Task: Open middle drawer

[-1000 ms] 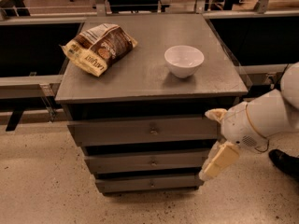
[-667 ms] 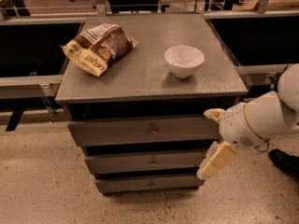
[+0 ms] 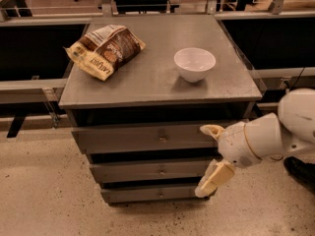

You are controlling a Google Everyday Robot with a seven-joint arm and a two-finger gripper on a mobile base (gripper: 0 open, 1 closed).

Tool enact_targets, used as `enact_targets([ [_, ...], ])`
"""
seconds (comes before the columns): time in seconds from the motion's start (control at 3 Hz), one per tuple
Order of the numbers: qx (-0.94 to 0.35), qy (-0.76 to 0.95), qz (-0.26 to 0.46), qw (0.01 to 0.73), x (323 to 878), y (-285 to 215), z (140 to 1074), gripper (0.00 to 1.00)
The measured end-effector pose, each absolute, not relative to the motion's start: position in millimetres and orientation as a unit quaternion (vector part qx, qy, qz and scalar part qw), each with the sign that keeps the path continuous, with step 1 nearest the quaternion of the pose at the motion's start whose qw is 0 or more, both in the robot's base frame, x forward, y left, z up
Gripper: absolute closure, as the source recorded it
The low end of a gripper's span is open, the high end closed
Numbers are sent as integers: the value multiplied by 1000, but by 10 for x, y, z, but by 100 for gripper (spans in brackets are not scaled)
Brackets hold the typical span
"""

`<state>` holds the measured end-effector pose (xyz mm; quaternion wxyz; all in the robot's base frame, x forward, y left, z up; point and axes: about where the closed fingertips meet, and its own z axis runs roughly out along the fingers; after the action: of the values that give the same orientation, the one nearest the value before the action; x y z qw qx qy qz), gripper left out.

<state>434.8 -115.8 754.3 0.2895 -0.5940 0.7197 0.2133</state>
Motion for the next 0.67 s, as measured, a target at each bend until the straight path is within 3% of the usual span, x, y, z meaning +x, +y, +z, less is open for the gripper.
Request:
enact_targets([
  [0.33, -572, 715, 203, 347, 4433, -1313, 7573, 0],
  [0.67, -577, 715, 198, 341, 4413, -1343, 7576, 0],
])
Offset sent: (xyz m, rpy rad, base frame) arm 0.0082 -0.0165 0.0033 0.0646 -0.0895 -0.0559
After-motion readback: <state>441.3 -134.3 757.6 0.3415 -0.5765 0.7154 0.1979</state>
